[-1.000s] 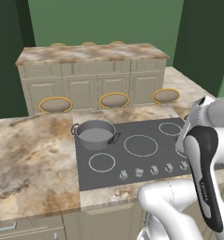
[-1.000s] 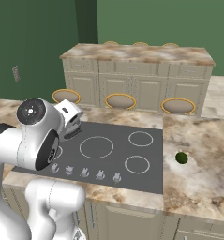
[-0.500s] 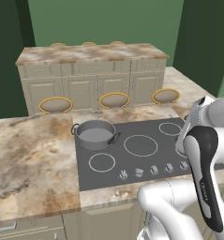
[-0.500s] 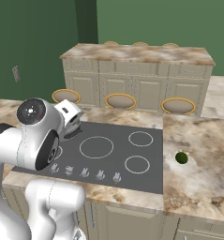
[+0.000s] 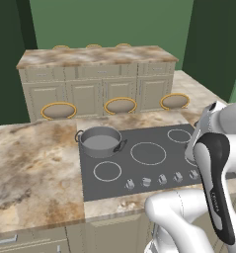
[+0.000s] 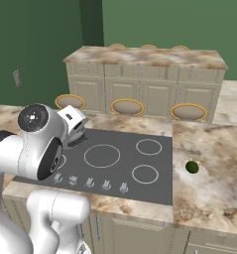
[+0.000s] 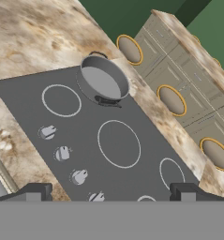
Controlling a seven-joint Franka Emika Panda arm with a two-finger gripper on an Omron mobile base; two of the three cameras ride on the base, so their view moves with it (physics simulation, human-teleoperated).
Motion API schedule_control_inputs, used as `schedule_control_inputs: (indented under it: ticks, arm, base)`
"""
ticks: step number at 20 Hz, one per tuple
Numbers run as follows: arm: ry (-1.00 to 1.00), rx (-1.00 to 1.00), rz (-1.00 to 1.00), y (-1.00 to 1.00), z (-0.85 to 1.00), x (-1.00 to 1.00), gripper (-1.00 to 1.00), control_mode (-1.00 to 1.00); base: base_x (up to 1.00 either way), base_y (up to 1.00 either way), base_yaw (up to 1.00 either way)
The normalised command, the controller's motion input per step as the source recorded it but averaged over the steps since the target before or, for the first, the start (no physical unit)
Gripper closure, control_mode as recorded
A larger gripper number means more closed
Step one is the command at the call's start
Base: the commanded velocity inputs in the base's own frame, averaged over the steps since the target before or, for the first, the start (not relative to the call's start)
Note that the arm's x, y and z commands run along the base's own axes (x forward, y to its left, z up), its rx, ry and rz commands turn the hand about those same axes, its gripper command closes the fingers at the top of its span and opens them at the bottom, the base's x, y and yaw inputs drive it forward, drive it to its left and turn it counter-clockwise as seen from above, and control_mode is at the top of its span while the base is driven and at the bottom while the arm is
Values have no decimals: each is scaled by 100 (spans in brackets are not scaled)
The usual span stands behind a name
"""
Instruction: Turn on the burner for the pot on the stove. Wait thirty seconds for the pot to heat up. Then add the lime to the pot.
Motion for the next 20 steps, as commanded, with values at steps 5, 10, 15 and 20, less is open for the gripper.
schedule_control_inputs:
  ticks: [5,10,15,20]
  arm:
    - [0,0,0,0,0,0,-100,-100]
    - [0,0,0,0,0,0,-100,-100]
    - [0,0,0,0,0,0,-100,-100]
    - [0,0,0,0,0,0,-100,-100]
  base:
    - [0,0,0]
    - [0,0,0]
    - [0,0,0]
    - [0,0,0]
